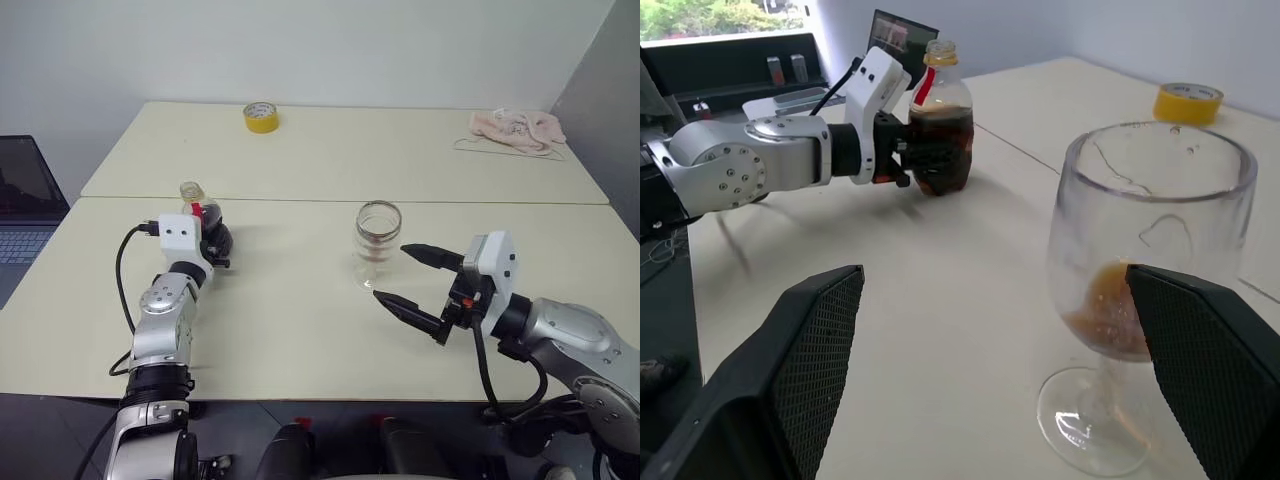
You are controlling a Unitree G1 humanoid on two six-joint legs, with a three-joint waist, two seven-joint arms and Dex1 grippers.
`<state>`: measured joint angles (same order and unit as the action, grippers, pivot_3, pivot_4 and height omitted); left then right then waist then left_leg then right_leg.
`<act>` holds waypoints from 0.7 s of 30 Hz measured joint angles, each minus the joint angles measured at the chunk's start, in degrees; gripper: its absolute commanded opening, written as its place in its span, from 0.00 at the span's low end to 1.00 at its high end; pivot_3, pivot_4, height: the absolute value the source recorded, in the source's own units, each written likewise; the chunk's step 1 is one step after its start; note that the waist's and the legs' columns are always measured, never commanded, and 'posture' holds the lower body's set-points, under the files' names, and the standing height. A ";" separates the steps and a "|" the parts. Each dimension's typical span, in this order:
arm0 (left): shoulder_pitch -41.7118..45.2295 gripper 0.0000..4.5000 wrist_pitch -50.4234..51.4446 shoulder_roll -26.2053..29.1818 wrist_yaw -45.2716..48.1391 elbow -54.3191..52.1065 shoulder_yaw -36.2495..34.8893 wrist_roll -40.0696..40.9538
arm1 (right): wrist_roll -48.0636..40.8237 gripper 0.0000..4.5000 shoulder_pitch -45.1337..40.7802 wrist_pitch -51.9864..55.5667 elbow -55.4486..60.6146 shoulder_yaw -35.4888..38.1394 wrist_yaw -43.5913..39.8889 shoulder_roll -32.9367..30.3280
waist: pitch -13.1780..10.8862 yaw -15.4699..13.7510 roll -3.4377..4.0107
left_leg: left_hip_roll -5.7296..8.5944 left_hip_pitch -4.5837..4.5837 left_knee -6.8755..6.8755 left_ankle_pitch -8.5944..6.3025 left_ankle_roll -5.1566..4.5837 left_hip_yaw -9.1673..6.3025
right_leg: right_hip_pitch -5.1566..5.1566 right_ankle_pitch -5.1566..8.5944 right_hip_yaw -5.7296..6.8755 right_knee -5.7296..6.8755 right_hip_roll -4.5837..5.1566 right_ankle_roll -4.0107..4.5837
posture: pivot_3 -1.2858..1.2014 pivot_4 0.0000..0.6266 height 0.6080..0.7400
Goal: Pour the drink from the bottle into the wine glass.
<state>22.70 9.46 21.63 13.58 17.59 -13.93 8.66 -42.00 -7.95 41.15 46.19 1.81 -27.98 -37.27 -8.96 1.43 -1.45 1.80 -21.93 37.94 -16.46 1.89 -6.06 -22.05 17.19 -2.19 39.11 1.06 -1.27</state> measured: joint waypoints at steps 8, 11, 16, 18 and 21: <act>-1.36 0.99 0.16 0.33 0.24 1.21 -0.01 -0.04 | -1.54 1.00 -1.37 1.65 0.50 -0.86 0.62 0.27 | 0.00 -0.01 0.00 | 0.00 -0.03 0.00 0.00 0.00 -0.02 | -0.01 0.00 0.02 -0.02 0.00 0.00 | 0.52 0.24 1.00; -1.85 0.99 0.16 0.61 0.65 1.07 -0.01 -0.01 | -1.91 1.00 -1.04 1.72 0.80 -0.85 0.57 0.25 | 0.00 -0.02 0.00 | 0.00 -0.03 0.00 0.00 0.00 -0.02 | -0.01 0.00 0.02 -0.02 0.01 0.00 | 0.52 0.24 1.00; -3.90 0.99 0.34 0.83 0.75 -1.55 -0.01 0.03 | -0.33 1.00 2.78 -0.12 0.82 -0.81 0.09 0.15 | 0.00 -0.03 0.00 | -0.01 -0.03 -0.01 -0.01 0.00 -0.01 | -0.02 0.00 0.00 -0.03 0.01 0.00 | 0.52 0.24 1.00; -5.12 0.99 0.73 0.86 0.75 -3.57 -0.08 0.18 | 1.17 1.00 4.55 -1.71 0.71 -0.75 -0.14 0.23 | 0.00 -0.04 0.00 | -0.01 -0.03 -0.01 -0.01 0.00 -0.02 | -0.02 0.00 0.00 -0.03 0.01 0.00 | 0.52 0.24 1.00; -8.54 0.99 3.08 0.85 0.92 -10.18 -0.28 1.31 | 5.57 1.00 9.24 -6.98 -0.73 -0.88 -0.71 1.58 | 0.03 -0.06 -0.05 | -0.02 -0.04 -0.04 -0.01 0.01 -0.01 | -0.01 0.00 -0.01 -0.07 0.01 0.00 | 0.52 0.24 1.00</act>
<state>14.16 12.53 22.48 14.50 7.41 -14.21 9.97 -36.43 1.29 34.17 45.45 0.93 -28.69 -35.69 -8.93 1.38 -1.50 1.78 -21.97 37.90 -16.47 1.90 -6.07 -22.06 17.20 -2.21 39.04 1.07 -1.28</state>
